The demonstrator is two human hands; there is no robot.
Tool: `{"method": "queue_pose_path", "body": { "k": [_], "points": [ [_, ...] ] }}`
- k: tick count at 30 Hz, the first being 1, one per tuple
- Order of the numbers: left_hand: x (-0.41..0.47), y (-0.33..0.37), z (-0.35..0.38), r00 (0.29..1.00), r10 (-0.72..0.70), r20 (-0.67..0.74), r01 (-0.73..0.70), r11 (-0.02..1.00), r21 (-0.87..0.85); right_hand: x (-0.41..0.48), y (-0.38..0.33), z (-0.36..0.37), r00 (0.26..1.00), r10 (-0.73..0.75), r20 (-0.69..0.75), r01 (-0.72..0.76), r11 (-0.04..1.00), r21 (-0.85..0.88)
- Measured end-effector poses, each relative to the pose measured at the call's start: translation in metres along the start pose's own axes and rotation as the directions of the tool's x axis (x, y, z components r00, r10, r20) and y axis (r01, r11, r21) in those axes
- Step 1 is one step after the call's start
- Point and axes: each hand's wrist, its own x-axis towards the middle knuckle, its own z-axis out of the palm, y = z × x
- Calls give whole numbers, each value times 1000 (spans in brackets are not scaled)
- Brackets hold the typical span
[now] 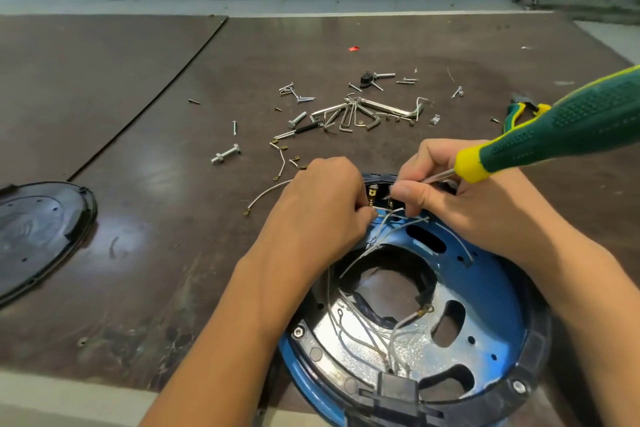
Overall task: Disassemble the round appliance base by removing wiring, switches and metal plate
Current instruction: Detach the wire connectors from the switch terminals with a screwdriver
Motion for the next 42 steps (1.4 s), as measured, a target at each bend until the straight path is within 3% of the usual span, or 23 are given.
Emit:
{"method": "queue_pose_path", "body": {
  "k": [5, 10, 24, 34, 42],
  "points": [
    [2, -1, 1, 1000, -10, 8, 10, 1000, -10, 5, 3, 2, 990, 138, -14, -138, 990, 3],
    [2, -2, 0, 999, -36, 7, 37, 998, -60, 4, 0, -1, 999, 43, 18, -42, 998, -37],
    [4, -3, -2, 999, -42, 28, 44, 994, -98, 3, 1, -5, 995, 69, 74, -79, 988, 136],
    [4, -1, -3, 999, -30, 39, 33, 996, -82, 9, 2, 0, 997, 0, 78, -4, 999, 45],
    [4, 0, -4, 999, -14, 33, 17, 996, -83, 25, 8, 2, 989, 145, 28, -146, 989, 21]
  ]
}}
